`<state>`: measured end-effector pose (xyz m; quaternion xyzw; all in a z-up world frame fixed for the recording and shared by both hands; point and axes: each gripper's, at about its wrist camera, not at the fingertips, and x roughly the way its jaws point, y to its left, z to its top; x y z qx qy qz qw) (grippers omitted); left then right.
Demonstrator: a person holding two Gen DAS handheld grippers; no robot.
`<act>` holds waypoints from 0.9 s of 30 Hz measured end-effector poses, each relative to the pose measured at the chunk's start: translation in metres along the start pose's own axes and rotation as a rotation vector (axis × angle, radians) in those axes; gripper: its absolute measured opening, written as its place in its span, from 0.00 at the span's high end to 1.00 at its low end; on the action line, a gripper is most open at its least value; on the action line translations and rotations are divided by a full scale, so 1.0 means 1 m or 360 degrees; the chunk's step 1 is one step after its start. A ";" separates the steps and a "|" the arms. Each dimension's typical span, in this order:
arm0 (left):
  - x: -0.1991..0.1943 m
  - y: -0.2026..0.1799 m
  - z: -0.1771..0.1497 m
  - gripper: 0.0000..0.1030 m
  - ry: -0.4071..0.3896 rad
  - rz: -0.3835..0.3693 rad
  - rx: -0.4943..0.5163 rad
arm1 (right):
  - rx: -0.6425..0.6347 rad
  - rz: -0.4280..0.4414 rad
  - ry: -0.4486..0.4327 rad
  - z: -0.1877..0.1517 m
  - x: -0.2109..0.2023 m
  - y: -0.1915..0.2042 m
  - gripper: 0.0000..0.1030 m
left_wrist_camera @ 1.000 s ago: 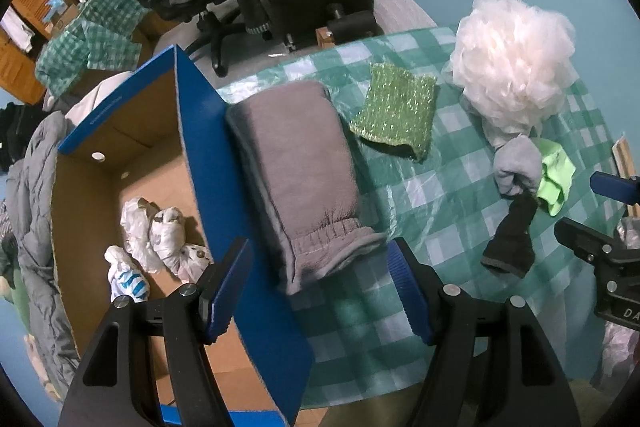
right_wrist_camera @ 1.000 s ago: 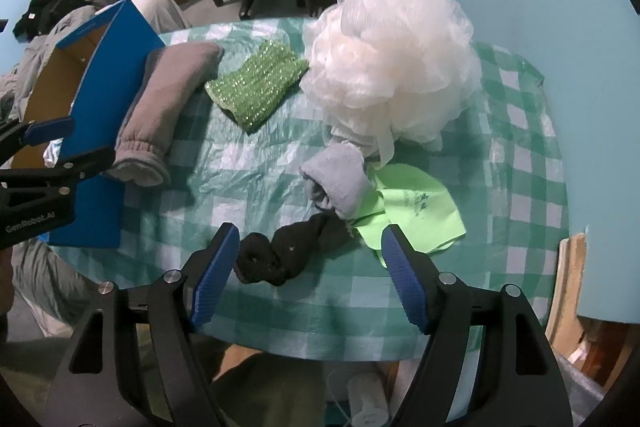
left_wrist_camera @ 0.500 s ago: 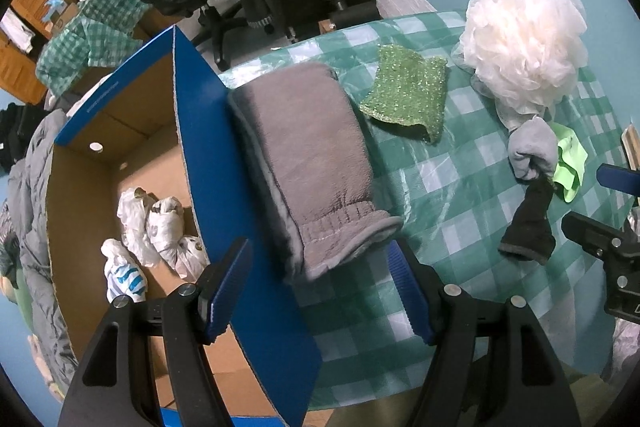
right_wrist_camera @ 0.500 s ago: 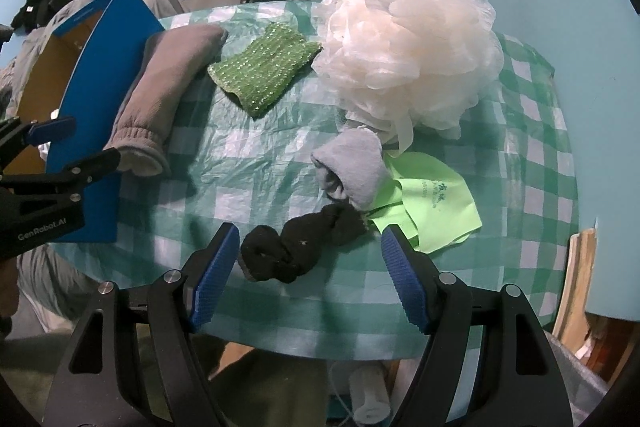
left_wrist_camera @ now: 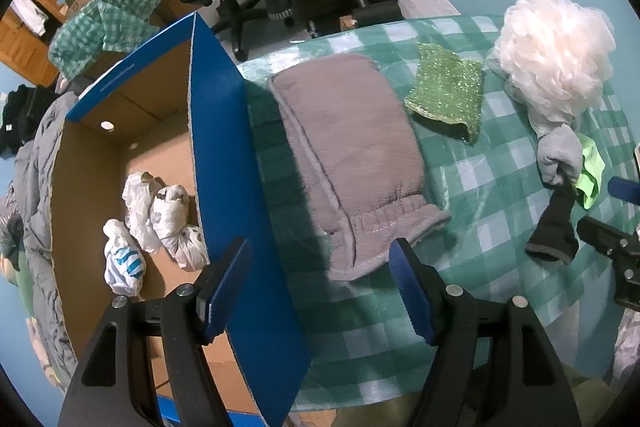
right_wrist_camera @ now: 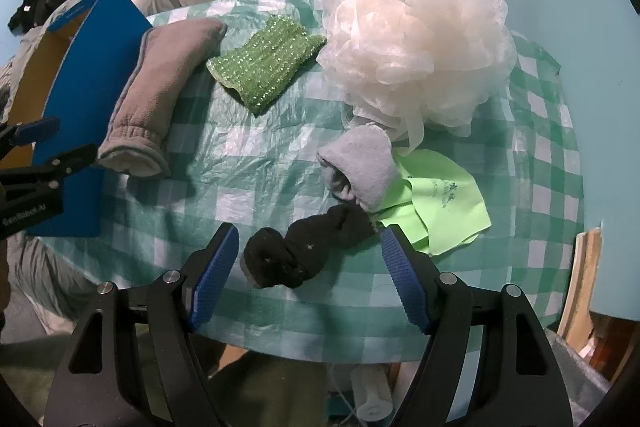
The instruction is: Organize soft objects
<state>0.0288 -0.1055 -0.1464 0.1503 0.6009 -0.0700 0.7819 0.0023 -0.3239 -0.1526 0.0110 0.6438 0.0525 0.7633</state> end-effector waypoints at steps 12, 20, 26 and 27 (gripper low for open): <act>-0.002 -0.027 0.023 0.29 -0.0021 -0.0049 0.0062 | 0.0129 -0.0021 0.0086 -0.008 0.028 -0.014 0.27; 0.018 -0.027 0.049 0.28 0.0017 -0.0023 0.0041 | 0.0200 -0.0003 0.0144 -0.015 0.041 -0.019 0.27; 0.037 -0.022 0.059 0.27 0.0083 -0.0008 -0.0014 | 0.0235 0.0015 0.0201 -0.020 0.057 -0.019 0.27; 0.040 -0.021 0.060 0.26 0.0094 -0.0012 -0.0022 | 0.0236 0.0017 0.0211 -0.022 0.059 -0.019 0.27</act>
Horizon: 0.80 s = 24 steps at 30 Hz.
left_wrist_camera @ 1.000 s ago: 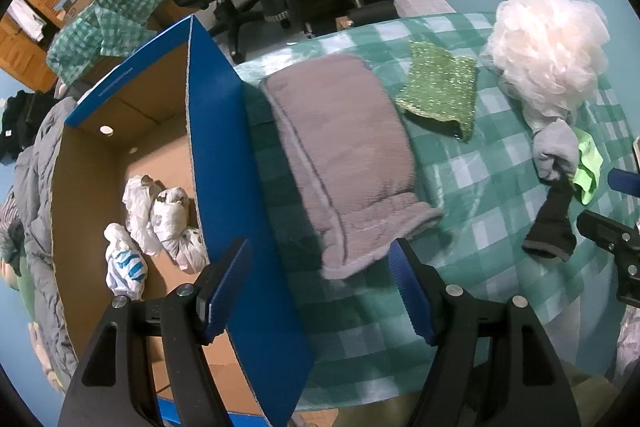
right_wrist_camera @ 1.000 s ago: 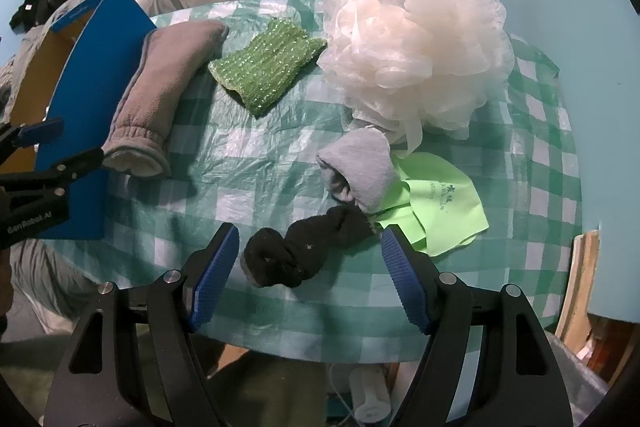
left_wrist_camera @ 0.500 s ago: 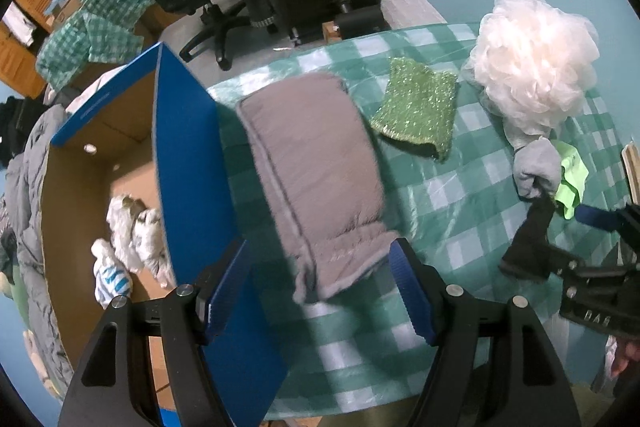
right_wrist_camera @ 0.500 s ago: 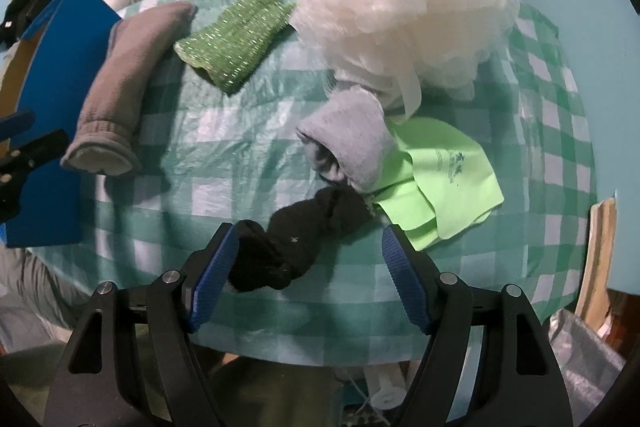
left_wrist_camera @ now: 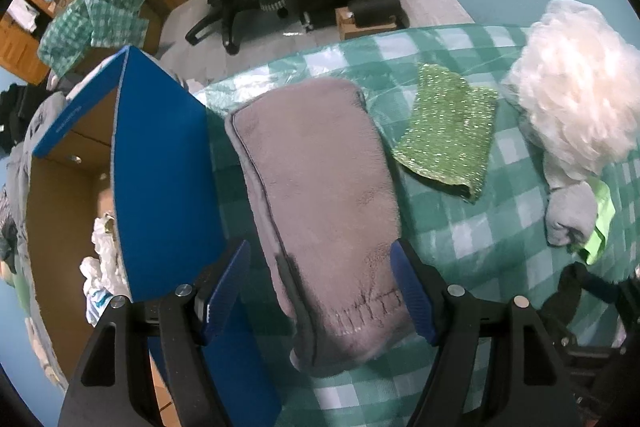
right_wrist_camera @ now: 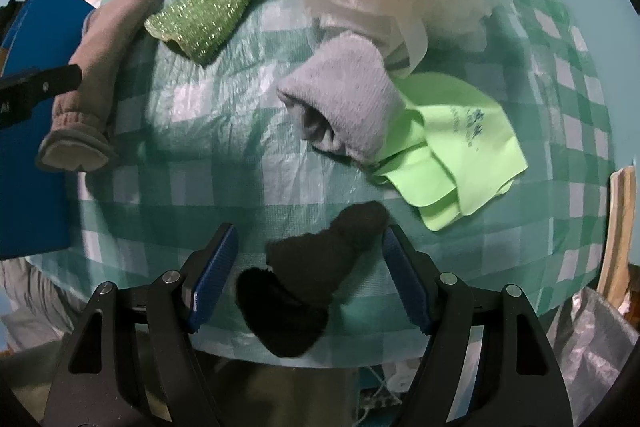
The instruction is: Organize soft objects
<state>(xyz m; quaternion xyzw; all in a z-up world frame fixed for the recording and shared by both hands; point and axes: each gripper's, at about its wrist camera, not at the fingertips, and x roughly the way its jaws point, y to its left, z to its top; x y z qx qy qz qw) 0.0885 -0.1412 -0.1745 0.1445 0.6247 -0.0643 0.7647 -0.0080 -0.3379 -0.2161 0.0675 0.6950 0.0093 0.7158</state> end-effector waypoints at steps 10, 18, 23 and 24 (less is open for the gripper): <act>0.006 -0.006 0.007 0.21 0.0026 -0.0017 0.0036 | -0.0125 -0.0034 0.0019 -0.010 0.014 0.013 0.61; 0.021 0.000 0.005 0.15 0.0123 -0.0060 -0.0034 | -0.0149 0.0062 -0.0077 -0.004 -0.004 0.020 0.63; 0.029 0.004 -0.008 0.27 0.0182 -0.0164 -0.0106 | -0.0182 0.0087 -0.0109 0.007 -0.012 0.023 0.63; 0.030 0.004 -0.011 0.29 0.0188 -0.0166 -0.0107 | -0.0187 0.0098 -0.0114 0.010 -0.012 0.022 0.63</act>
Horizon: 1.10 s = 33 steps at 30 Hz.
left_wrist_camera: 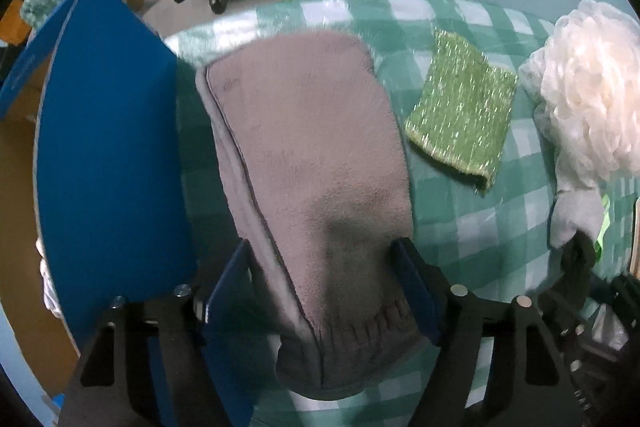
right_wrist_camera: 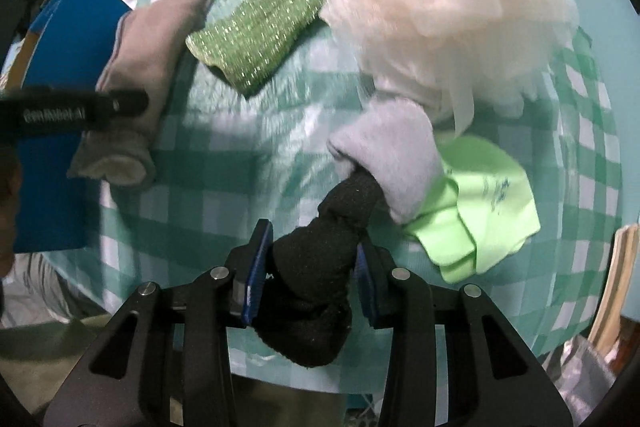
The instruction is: Organize soft objects
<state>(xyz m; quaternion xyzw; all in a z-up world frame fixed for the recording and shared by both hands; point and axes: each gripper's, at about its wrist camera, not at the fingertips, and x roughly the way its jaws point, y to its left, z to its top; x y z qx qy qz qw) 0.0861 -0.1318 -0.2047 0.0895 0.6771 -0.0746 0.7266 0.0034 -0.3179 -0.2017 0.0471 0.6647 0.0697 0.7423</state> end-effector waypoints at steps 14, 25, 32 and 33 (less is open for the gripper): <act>-0.013 -0.017 -0.053 0.47 -0.0030 -0.0014 0.0065 | -0.0127 0.0050 -0.0063 0.022 -0.016 -0.003 0.63; -0.024 -0.004 -0.049 0.16 0.0015 -0.0072 -0.0164 | -0.0183 0.0084 -0.0064 0.028 -0.017 -0.006 0.63; -0.007 -0.019 -0.027 0.13 0.0072 0.0020 -0.0156 | -0.0201 0.0089 -0.0069 0.026 -0.022 -0.013 0.63; -0.003 -0.022 -0.027 0.13 0.0088 0.0060 -0.0145 | -0.0202 0.0089 -0.0069 0.026 -0.022 -0.013 0.63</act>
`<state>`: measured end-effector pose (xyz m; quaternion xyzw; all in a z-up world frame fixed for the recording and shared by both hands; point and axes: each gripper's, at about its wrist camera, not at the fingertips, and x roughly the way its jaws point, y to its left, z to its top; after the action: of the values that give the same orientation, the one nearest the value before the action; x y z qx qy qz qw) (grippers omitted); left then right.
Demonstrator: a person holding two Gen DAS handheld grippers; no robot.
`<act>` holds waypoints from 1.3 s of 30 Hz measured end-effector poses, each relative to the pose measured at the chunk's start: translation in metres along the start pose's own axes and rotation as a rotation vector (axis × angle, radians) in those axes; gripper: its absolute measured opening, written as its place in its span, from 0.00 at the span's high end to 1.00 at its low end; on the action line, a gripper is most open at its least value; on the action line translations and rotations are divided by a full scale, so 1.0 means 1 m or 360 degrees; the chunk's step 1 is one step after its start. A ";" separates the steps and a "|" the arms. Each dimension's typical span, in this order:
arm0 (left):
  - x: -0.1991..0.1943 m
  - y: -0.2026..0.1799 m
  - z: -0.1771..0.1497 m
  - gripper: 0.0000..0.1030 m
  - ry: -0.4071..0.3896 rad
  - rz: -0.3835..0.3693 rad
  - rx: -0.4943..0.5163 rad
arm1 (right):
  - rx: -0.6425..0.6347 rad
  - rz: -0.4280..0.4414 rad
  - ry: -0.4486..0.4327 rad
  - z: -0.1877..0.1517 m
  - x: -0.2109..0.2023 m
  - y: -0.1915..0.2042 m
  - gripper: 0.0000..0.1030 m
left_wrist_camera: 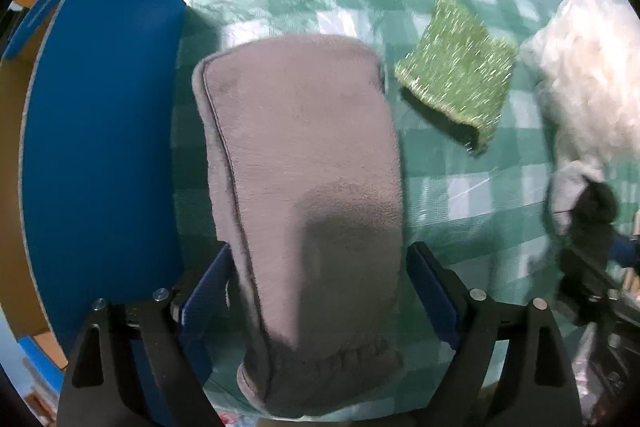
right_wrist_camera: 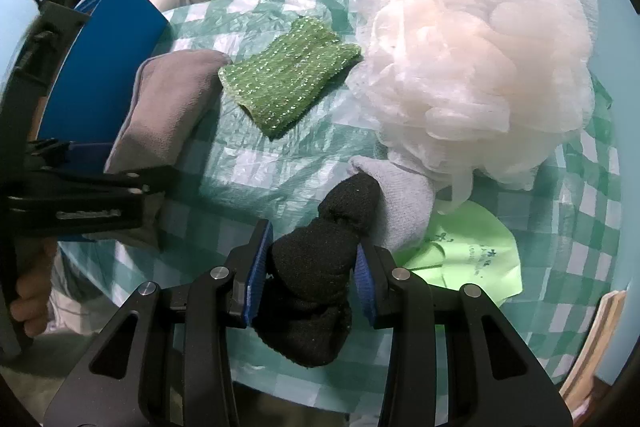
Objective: Organize soft objects
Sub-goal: 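Grasp the grey fleece sock with the left gripper while the right grasps the black sock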
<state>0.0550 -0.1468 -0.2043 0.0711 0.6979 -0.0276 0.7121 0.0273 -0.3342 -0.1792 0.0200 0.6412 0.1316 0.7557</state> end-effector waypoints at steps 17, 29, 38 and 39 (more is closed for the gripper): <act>0.001 -0.006 -0.028 0.64 -0.0123 0.0176 0.0138 | -0.0097 -0.0001 -0.0030 0.003 -0.007 0.008 0.63; -0.033 0.007 -0.032 0.76 -0.0244 0.0132 0.0183 | -0.0132 -0.0039 -0.0073 0.010 -0.017 0.020 0.63; -0.068 0.009 -0.042 0.76 -0.0345 0.0092 0.0204 | -0.0159 -0.0036 -0.0127 0.016 -0.037 0.035 0.63; -0.072 0.011 -0.044 0.76 -0.0355 0.0084 0.0200 | -0.0162 -0.0034 -0.0130 0.017 -0.039 0.036 0.63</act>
<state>0.0108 -0.1339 -0.1330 0.1304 0.6092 -0.0602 0.7799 0.0318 -0.3054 -0.1316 -0.0200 0.6026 0.1551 0.7826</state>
